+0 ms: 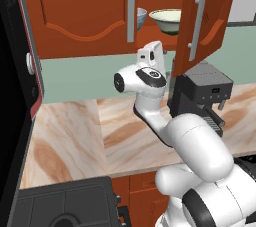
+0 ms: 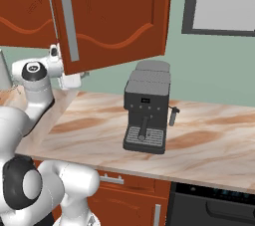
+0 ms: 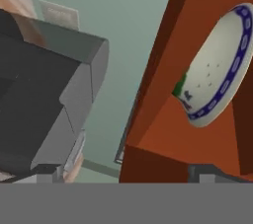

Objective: Move the bowls from the cabinet to the plates on the dining table.

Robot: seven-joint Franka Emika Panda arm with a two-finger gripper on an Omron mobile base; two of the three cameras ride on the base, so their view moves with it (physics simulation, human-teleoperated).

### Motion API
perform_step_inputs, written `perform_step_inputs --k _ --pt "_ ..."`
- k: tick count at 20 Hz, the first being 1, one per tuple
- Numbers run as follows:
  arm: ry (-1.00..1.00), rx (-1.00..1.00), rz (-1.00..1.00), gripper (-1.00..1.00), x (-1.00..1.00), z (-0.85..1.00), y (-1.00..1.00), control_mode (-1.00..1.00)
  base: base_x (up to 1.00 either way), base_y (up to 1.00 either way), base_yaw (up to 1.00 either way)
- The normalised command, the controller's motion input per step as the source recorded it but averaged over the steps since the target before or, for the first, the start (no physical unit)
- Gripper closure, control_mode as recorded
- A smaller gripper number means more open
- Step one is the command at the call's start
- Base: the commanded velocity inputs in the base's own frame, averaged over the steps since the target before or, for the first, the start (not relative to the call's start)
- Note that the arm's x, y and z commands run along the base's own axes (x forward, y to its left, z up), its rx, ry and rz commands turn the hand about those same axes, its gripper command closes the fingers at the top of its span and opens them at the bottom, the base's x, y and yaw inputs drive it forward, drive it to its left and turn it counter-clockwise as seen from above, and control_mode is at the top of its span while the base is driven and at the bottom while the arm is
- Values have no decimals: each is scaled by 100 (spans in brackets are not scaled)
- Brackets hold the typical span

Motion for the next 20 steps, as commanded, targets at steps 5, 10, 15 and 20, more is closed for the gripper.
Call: perform_step_inputs --k 5,10,15,20 --pt "-4 -17 0 -100 -10 10 -30 -100 0 0 0" --pt "-17 -17 0 -100 -64 33 -32 -100 0 0 0" --pt "-23 -12 0 -100 -79 41 -41 -100 0 0 0" --pt "-25 -7 0 -100 -82 29 -46 -100 0 0 0"
